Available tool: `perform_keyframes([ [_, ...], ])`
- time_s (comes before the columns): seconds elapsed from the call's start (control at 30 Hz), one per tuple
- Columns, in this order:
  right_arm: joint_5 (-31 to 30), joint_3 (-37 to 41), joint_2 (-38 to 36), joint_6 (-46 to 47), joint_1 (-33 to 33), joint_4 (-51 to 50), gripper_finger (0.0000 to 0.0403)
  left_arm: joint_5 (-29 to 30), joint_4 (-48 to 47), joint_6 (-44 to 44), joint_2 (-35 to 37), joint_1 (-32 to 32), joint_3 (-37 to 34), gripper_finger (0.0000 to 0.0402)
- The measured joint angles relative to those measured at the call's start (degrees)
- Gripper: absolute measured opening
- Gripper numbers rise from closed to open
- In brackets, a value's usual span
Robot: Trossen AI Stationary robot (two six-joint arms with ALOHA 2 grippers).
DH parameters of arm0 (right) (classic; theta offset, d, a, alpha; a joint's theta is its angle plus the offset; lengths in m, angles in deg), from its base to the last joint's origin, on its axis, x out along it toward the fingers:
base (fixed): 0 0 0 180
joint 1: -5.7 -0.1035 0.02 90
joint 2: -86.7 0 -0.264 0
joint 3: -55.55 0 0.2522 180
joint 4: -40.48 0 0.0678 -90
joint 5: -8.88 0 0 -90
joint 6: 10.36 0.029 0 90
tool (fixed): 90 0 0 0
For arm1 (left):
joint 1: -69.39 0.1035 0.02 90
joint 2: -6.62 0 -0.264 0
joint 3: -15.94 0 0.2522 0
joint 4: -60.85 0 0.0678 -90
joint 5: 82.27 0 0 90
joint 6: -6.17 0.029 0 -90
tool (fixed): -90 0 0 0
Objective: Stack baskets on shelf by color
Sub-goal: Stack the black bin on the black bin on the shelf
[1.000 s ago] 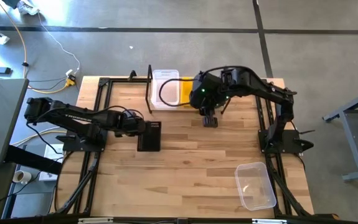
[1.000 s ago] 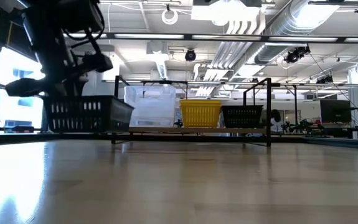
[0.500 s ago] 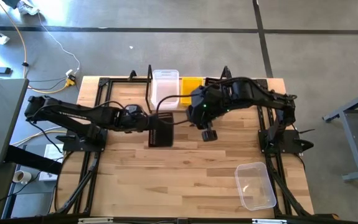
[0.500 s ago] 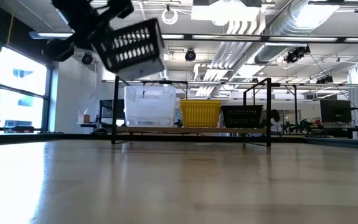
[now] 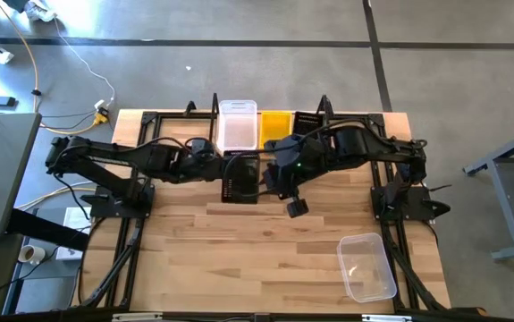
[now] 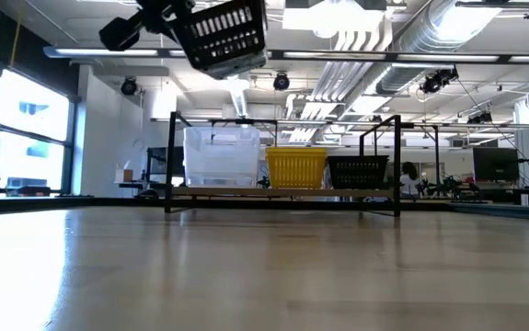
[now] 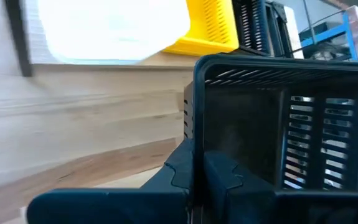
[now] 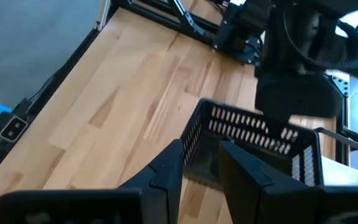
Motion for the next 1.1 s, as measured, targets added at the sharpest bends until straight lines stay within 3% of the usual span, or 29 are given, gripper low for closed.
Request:
perform_keyframes([
  [0.27, -0.07, 1.48, 1.56, 0.42, -0.24, 0.33, 0.009, -0.06, -3.05, 2.02, -6.09, 1.18, 7.06, 0.0],
  [0.6, -1.57, 7.35, 4.26, 0.42, -2.15, 1.76, 0.009, -1.6, -3.01, 2.89, -7.87, 3.1, 7.53, 0.0],
  [1.1, -13.32, 20.91, 4.26, 0.16, -2.26, 9.38, 0.009, -1.93, -1.13, 2.95, -7.81, 3.63, 7.53, 0.0],
])
